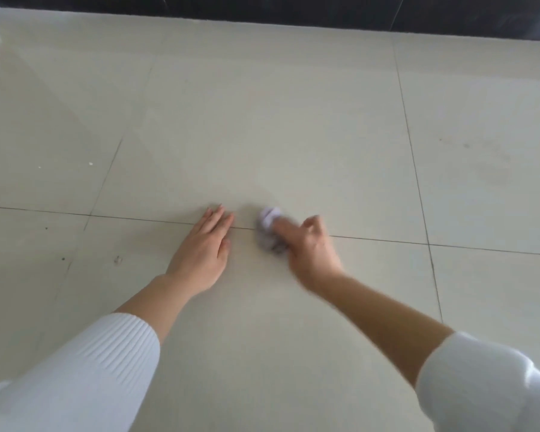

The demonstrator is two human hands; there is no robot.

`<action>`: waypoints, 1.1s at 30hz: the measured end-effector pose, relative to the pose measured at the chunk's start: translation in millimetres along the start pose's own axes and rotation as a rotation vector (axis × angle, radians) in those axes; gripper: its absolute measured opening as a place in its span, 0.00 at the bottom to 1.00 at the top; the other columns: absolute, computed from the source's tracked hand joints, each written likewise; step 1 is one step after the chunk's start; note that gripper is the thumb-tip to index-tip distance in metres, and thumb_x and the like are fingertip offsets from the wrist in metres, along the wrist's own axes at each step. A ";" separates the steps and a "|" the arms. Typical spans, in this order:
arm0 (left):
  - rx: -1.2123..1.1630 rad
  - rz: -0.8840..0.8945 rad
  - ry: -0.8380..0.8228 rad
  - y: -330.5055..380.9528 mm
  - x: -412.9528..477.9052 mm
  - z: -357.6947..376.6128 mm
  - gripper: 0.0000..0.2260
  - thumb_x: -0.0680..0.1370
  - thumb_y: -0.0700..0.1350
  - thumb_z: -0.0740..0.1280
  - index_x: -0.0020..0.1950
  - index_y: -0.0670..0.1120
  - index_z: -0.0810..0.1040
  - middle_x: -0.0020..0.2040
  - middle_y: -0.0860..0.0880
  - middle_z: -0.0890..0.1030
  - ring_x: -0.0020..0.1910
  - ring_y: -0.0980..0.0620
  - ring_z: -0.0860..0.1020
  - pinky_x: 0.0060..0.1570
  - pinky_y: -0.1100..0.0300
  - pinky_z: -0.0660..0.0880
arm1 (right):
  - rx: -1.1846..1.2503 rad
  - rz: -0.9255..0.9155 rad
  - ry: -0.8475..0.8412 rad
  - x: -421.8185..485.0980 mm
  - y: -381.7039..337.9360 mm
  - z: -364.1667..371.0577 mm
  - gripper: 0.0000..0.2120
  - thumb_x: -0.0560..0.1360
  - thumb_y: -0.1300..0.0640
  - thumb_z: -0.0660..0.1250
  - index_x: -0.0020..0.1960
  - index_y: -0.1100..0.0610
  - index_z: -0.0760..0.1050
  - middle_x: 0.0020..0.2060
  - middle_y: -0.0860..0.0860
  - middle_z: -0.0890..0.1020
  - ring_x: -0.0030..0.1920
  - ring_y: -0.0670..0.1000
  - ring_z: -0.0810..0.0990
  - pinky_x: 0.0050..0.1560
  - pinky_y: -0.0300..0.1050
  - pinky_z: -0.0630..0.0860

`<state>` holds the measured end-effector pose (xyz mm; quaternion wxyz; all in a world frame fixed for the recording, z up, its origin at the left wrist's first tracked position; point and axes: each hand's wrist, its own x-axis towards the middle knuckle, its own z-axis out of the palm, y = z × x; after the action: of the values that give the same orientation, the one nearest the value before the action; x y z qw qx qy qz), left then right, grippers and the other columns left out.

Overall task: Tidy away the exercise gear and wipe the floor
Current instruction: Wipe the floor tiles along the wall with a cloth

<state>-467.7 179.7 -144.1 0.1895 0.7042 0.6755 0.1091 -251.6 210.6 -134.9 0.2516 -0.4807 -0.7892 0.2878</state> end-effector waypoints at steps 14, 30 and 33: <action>0.103 -0.173 0.097 -22.8 18.9 -8.2 0.28 0.76 0.53 0.55 0.75 0.43 0.63 0.77 0.41 0.58 0.76 0.43 0.56 0.74 0.52 0.54 | -0.238 -0.088 -0.041 12.4 32.2 -31.0 0.13 0.78 0.57 0.61 0.60 0.49 0.79 0.53 0.46 0.83 0.44 0.55 0.76 0.47 0.49 0.74; 0.145 -0.306 0.193 -65.0 77.9 -24.4 0.30 0.74 0.60 0.54 0.74 0.49 0.63 0.76 0.44 0.60 0.75 0.42 0.56 0.70 0.46 0.60 | -0.258 0.390 0.127 278.2 67.1 -11.1 0.19 0.78 0.60 0.50 0.62 0.52 0.75 0.51 0.57 0.72 0.51 0.52 0.67 0.48 0.40 0.64; 0.134 -0.313 0.171 -63.5 77.1 -26.6 0.31 0.74 0.60 0.55 0.75 0.49 0.61 0.77 0.45 0.59 0.76 0.43 0.56 0.70 0.47 0.59 | -0.148 0.068 0.031 277.8 28.8 30.2 0.20 0.76 0.64 0.55 0.59 0.50 0.79 0.46 0.51 0.74 0.48 0.56 0.67 0.52 0.45 0.73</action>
<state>-531.4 260.4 -154.3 0.0987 0.5897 0.7962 0.0926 -368.5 465.9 -142.9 0.2178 -0.5289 -0.7876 0.2294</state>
